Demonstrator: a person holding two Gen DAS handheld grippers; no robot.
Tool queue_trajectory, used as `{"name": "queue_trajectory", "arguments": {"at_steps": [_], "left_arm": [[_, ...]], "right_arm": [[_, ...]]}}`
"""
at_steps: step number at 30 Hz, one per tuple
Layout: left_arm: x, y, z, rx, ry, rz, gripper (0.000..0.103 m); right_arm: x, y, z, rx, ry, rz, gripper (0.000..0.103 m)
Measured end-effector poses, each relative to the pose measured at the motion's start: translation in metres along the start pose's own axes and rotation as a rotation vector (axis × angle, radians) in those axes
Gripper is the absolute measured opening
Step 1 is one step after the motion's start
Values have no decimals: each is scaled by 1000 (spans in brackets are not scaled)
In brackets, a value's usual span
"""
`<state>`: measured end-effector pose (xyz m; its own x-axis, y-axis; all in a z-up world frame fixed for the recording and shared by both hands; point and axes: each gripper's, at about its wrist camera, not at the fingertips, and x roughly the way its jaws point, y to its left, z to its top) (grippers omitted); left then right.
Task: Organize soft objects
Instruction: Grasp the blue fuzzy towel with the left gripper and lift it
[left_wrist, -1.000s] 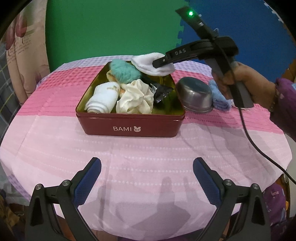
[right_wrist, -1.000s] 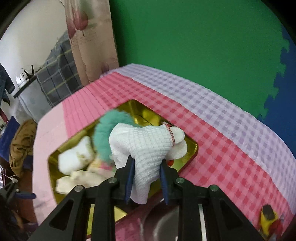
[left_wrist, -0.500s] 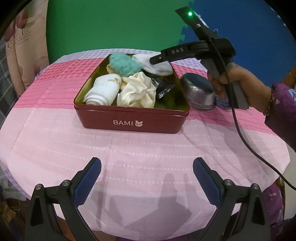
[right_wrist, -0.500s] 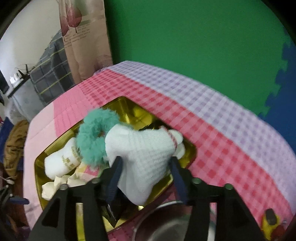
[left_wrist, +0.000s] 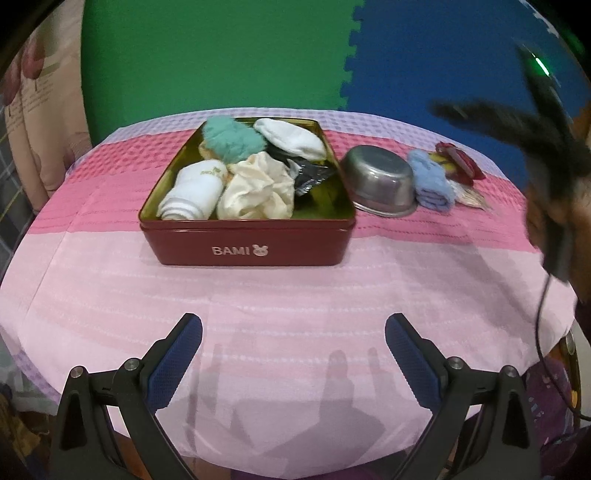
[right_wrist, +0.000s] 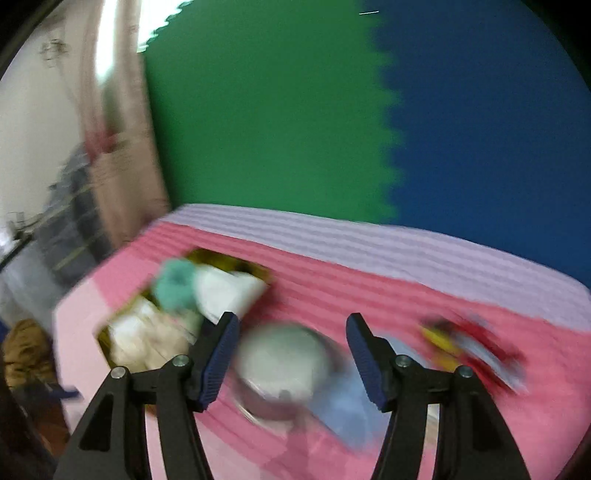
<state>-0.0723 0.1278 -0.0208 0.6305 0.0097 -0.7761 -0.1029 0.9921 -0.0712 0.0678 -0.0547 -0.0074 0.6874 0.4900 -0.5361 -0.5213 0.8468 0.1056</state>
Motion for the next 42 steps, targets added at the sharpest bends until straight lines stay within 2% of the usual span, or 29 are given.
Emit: {"name": "queue_trajectory", "arguments": {"at_steps": [4,5,10,12,18,23,26,30,33,36,42], "left_arm": [[-1,-16,-2,44,-2,-35,98],[-1,-21,-2,60,0,-47,98],[-3,-52,10,141,-13,-120,98],[-4,-67,23,172,-25,-154,98],[5,-121,81,319,-49,-246,98],[33,-164,114,480,-25,-267,99],[59,-180,135,553,12,-266,99],[94,-193,163,586,73,-319,99],[118,-199,180,622,108,-309,99],[142,-202,191,668,151,-268,99],[180,-202,202,688,239,-250,99]], "right_arm": [[-43,-75,-59,88,62,-200,63],[-52,-96,-75,110,85,-277,64],[-77,-163,-124,185,141,-462,64],[-79,-174,-133,197,149,-491,63],[-79,-189,-145,251,135,-470,64],[-80,-184,-149,275,119,-431,64],[-83,-191,-151,318,93,-404,64],[-85,-191,-151,328,76,-381,64],[-85,-192,-151,330,74,-370,64],[-87,-192,-151,336,68,-356,64],[-86,-193,-151,338,64,-337,64]]}}
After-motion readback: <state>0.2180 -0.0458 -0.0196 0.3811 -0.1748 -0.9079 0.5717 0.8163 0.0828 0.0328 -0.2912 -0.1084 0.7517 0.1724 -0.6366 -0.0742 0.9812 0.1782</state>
